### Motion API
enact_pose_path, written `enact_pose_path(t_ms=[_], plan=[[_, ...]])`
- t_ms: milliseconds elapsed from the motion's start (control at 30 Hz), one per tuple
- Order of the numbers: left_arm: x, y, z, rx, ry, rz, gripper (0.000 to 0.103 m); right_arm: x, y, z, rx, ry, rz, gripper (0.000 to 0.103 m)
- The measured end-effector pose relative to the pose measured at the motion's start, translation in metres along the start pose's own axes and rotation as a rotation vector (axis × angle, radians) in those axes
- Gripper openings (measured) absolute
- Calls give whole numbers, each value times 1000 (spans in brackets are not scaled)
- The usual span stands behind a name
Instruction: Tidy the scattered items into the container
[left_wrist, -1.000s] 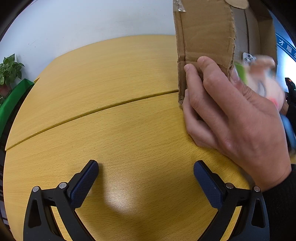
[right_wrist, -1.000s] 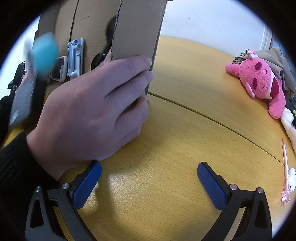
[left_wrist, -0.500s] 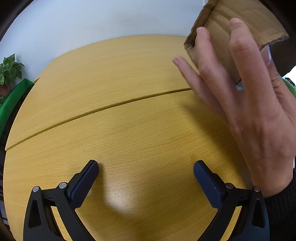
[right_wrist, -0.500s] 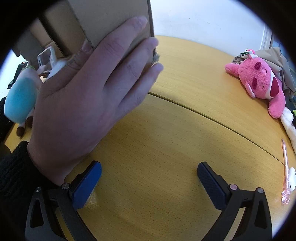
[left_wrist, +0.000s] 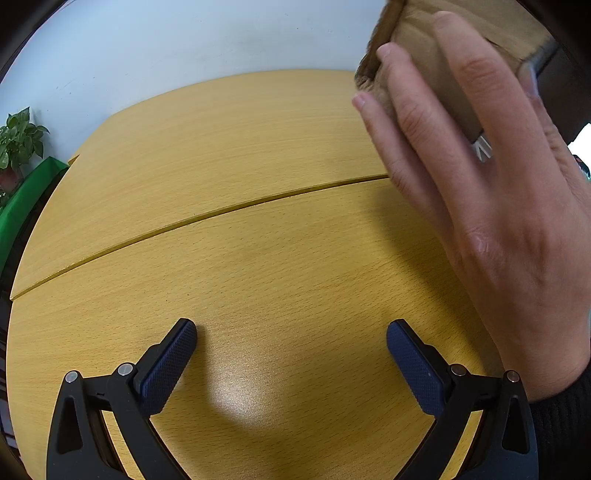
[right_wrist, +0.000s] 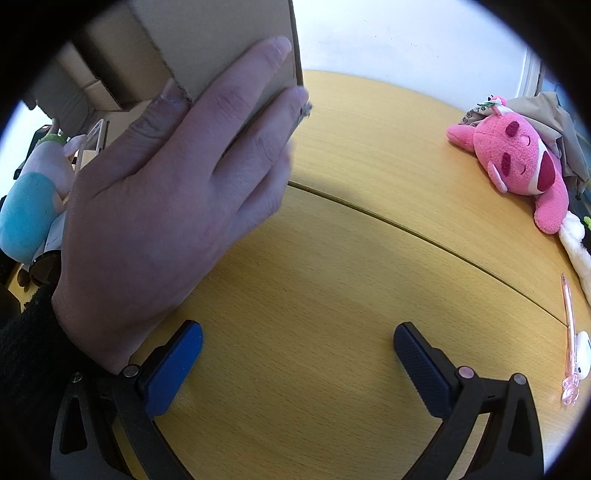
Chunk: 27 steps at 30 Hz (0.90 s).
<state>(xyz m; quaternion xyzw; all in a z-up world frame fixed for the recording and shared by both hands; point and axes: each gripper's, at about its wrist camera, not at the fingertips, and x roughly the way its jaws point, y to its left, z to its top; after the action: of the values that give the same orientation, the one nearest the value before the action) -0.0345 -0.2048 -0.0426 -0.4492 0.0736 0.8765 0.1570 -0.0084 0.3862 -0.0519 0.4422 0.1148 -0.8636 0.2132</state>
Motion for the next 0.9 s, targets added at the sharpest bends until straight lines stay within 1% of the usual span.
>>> enact_pose_path(t_ms=[900], plan=[[2, -4, 1, 0, 0, 2, 103, 0, -1, 1, -1, -1, 1, 103]])
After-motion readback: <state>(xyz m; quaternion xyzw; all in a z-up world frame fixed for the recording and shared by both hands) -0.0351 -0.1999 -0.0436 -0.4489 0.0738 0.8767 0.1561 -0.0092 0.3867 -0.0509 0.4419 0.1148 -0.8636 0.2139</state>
